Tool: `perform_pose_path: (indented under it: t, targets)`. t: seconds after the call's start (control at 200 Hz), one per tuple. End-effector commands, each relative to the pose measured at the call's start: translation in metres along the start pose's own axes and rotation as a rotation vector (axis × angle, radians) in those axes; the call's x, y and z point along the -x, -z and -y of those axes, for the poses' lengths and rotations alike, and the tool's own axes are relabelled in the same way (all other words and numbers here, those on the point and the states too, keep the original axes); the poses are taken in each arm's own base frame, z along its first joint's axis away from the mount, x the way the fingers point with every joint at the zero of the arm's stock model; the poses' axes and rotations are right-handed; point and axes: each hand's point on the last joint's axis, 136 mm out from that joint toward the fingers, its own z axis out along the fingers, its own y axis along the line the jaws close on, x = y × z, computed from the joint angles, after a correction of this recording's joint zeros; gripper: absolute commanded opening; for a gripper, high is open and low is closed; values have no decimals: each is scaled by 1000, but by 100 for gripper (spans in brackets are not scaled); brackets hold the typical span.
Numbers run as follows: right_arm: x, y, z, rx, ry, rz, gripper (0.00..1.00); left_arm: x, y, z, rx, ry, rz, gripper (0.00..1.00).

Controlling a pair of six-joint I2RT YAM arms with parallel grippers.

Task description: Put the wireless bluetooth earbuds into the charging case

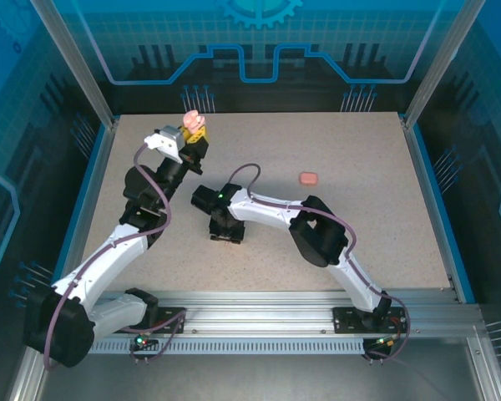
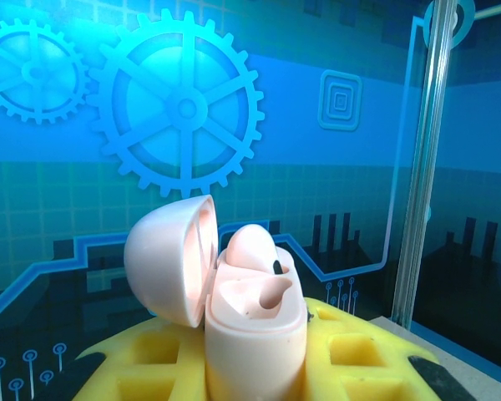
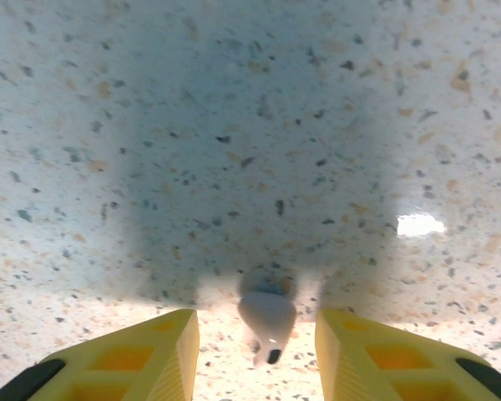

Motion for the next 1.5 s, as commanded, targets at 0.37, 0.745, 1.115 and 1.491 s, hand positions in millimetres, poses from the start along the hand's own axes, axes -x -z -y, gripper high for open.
perform_pose_path:
  t: [0.37, 0.745, 1.115, 1.491]
  targets:
    - [0, -22, 14, -88, -14, -20, 35, 6, 1, -5, 7, 12, 36, 0]
    - [4, -18, 19, -90, 0, -2, 20, 4, 0, -3, -4, 16, 26, 0]
    - [18, 19, 41, -76, 87, 141, 14, 0, 1, 1, -29, 27, 3, 0]
    - [43, 60, 108, -191, 157, 321, 14, -13, 5, 15, -105, 77, -33, 0]
